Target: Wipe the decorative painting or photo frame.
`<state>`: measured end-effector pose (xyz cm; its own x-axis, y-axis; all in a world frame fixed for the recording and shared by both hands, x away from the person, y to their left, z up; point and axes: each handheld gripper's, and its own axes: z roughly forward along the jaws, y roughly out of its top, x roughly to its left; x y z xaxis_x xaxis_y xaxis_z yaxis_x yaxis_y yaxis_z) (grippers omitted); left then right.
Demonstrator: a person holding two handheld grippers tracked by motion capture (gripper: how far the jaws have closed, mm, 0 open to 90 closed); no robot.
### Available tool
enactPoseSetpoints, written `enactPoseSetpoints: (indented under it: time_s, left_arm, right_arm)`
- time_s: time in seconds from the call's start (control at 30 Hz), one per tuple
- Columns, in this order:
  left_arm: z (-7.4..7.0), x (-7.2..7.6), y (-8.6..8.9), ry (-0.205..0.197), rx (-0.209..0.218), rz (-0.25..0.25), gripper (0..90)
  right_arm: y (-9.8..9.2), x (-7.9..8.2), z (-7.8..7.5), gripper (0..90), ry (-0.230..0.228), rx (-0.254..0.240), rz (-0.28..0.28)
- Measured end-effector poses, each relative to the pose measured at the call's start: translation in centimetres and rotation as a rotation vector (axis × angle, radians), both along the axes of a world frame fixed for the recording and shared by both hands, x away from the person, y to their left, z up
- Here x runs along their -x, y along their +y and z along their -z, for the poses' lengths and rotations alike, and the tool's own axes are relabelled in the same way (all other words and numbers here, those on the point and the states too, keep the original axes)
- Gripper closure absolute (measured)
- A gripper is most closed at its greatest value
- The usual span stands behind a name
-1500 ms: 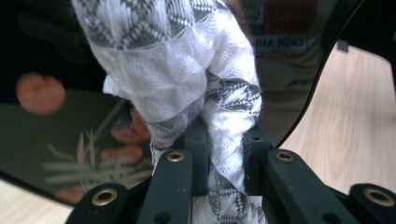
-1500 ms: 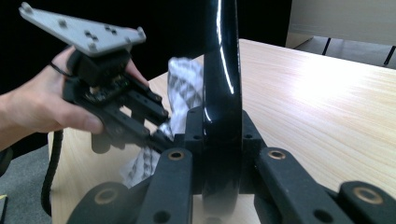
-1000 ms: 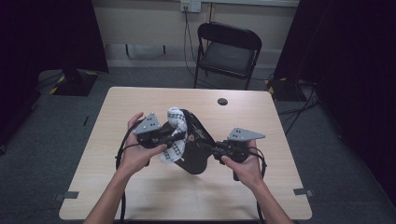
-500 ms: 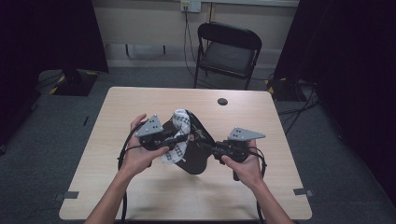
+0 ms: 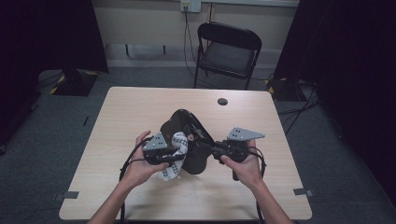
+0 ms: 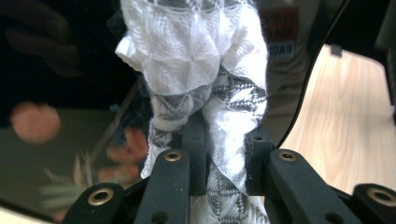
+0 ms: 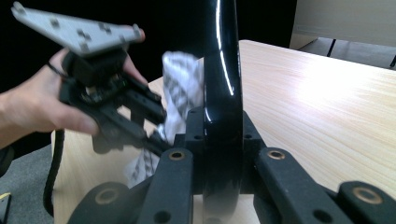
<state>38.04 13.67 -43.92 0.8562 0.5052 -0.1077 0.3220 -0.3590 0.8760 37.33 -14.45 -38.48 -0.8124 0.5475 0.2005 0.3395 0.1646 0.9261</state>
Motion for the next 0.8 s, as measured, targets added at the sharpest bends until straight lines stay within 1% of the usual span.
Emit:
enactPoseSetpoints:
  time_s: [0.1, 0.17, 0.2, 0.23, 0.27, 0.37, 0.47, 0.5, 0.6, 0.63, 0.67, 0.7, 0.8]
  left_arm:
    - [1.2, 0.2, -0.1, 0.030, -0.050, -0.013, 75.3]
    - [1.8, 0.2, 0.0, 0.047, -0.074, -0.007, 75.1]
    - [2.2, 0.2, 0.1, 0.054, -0.096, -0.003, 75.2]
    - [2.5, 0.3, 0.1, 0.059, -0.111, -0.008, 75.4]
    - [2.9, 0.3, 0.3, 0.071, -0.119, -0.008, 75.5]
    - [3.5, 0.6, 0.5, 0.089, -0.106, -0.001, 75.9]
    - [3.1, 1.1, 0.5, 0.081, -0.098, 0.001, 76.1]
    - [2.9, 1.3, 0.5, 0.062, -0.090, -0.007, 76.3]
    - [2.6, 2.0, 0.6, 0.077, -0.082, 0.003, 76.0]
    - [2.5, 2.4, 0.7, 0.073, -0.080, 0.012, 76.0]
    - [2.5, 2.8, 0.7, 0.078, -0.074, 0.026, 76.0]
    - [2.6, 3.2, 0.6, 0.072, -0.061, 0.039, 76.0]
    - [2.7, 4.0, -0.3, 0.074, -0.065, 0.077, 76.1]
  right_arm:
    - [0.0, 0.0, 0.0, 80.8, 0.000, -0.001, 0.000]
    - [0.0, 0.0, 0.0, 80.8, 0.000, -0.002, -0.001]
    - [0.0, 0.0, 0.0, 80.8, 0.000, -0.002, -0.001]
    - [0.0, 0.0, 0.0, 80.9, 0.000, -0.002, -0.001]
    - [0.0, 0.0, 0.0, 81.0, -0.002, 0.000, -0.002]
    - [0.1, 0.0, 0.0, 81.0, 0.000, 0.004, -0.001]
    - [0.0, 0.0, 0.0, 81.0, 0.000, 0.004, -0.001]
    - [0.0, 0.0, 0.0, 81.0, 0.000, 0.002, -0.001]
    - [-0.1, -0.1, 0.0, 81.1, 0.002, -0.001, -0.005]
    - [-0.1, -0.1, 0.0, 81.1, 0.003, -0.001, -0.005]
    - [-0.1, -0.1, 0.0, 81.1, 0.003, -0.001, -0.006]
    - [-0.1, -0.1, 0.0, 81.1, 0.002, 0.000, -0.007]
    - [-0.1, -0.3, 0.0, 81.1, 0.006, 0.000, -0.014]
